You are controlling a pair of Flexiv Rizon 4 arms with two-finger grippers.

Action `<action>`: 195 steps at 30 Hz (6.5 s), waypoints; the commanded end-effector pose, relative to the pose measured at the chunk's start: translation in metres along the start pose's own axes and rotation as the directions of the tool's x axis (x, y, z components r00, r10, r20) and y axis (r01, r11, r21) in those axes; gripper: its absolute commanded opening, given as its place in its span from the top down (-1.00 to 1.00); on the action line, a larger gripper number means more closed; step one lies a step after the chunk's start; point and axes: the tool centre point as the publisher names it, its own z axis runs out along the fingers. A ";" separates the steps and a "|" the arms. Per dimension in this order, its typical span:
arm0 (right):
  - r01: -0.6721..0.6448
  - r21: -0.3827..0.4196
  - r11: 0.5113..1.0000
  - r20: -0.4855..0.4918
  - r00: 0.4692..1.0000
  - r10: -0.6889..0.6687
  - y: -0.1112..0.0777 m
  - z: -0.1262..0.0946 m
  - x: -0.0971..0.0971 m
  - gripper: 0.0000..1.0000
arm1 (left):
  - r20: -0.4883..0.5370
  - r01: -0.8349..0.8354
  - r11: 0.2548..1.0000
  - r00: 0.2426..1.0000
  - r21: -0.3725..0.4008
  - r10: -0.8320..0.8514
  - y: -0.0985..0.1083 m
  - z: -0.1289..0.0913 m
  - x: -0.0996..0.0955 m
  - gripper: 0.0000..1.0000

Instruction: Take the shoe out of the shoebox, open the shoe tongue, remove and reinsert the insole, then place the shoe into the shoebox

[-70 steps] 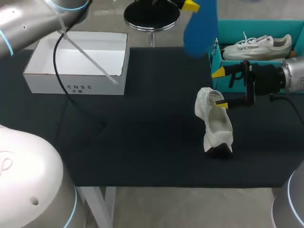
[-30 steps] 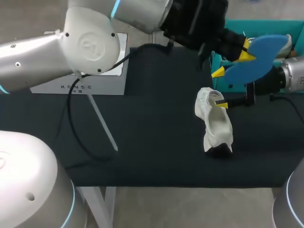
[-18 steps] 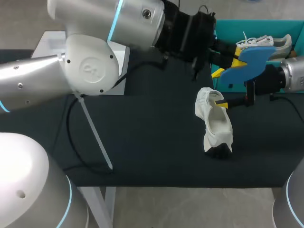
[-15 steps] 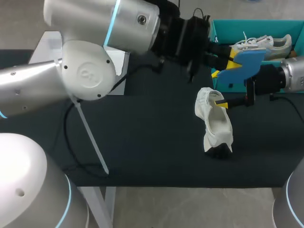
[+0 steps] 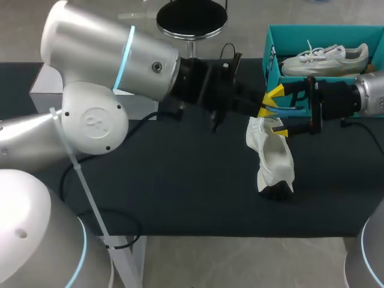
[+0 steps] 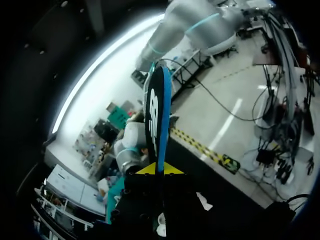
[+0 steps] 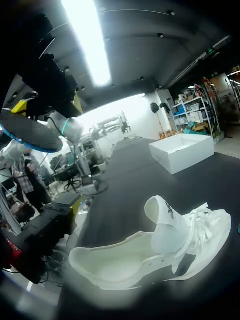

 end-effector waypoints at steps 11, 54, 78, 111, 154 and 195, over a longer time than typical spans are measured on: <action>0.000 -0.002 1.000 0.002 1.000 0.000 0.000 0.001 0.000 -1.00 | -0.013 -0.140 0.990 0.990 0.007 0.140 0.044 0.049 0.019 1.00; 0.000 -0.002 1.000 0.002 1.000 0.000 0.000 0.001 0.000 1.00 | 0.015 -0.322 0.924 0.943 -0.204 0.332 0.116 0.072 0.012 1.00; 0.000 -0.002 1.000 0.002 1.000 0.000 0.000 0.001 0.000 1.00 | -0.009 -0.240 0.937 0.969 -0.253 0.246 0.111 0.073 0.002 -1.00; 0.000 -0.002 1.000 0.002 1.000 0.000 0.000 0.001 0.000 1.00 | -0.798 -0.142 0.984 0.577 0.109 0.171 0.170 -0.097 -0.073 -1.00; 0.000 -0.002 1.000 0.002 1.000 0.000 0.000 0.001 0.000 1.00 | -0.783 -0.405 0.914 0.564 0.016 0.264 0.180 -0.083 -0.115 -1.00; 0.000 -0.002 1.000 0.002 1.000 0.000 0.000 0.001 0.000 1.00 | -0.651 -0.394 0.912 0.723 -0.113 0.232 0.173 -0.075 -0.123 -1.00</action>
